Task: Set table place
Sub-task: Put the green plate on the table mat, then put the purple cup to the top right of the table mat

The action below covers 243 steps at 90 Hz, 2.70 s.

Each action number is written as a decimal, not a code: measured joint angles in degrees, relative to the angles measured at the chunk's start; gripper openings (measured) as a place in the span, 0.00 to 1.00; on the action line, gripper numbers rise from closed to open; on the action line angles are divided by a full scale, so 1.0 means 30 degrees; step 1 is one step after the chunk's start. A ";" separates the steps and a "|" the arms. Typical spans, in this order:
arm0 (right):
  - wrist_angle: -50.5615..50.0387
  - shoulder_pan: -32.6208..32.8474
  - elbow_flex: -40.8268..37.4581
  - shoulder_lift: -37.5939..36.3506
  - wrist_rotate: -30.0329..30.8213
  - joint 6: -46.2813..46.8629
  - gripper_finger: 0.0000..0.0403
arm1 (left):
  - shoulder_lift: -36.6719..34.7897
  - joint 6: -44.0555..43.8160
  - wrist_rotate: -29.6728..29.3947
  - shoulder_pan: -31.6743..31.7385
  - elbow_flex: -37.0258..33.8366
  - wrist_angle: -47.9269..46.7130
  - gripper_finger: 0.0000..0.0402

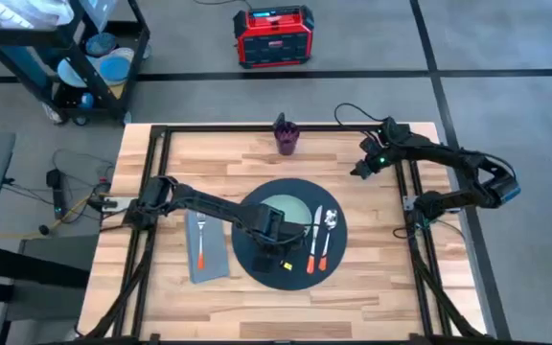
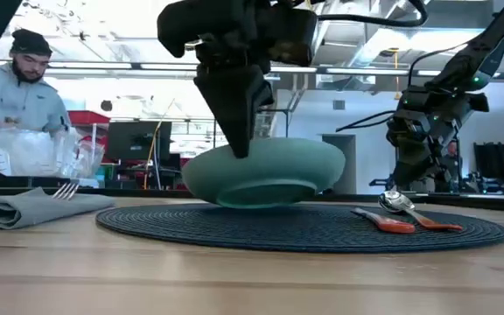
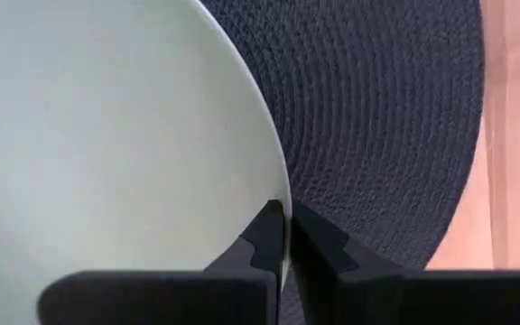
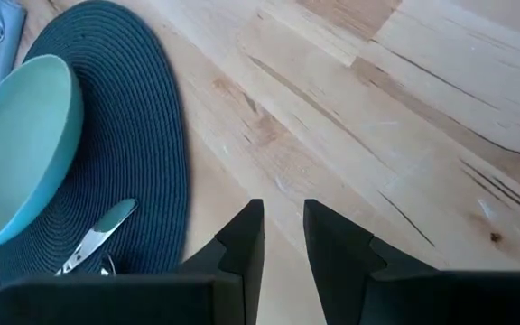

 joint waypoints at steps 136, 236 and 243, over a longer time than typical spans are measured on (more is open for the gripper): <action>0.0214 0.0000 0.0000 -0.0007 -0.2205 -0.0153 0.18 | 0.0341 0.0004 0.3968 0.0386 -0.0901 0.1095 0.24; -1.3693 0.2460 3.3589 1.4996 0.1784 -0.0670 0.18 | -2.0275 -0.1523 -0.2698 1.0769 -1.0739 0.8258 0.26; -1.4109 0.2653 3.2792 1.5227 0.3027 -0.1484 0.18 | -2.1705 -0.2626 -0.2505 1.0935 -1.3022 0.9205 0.26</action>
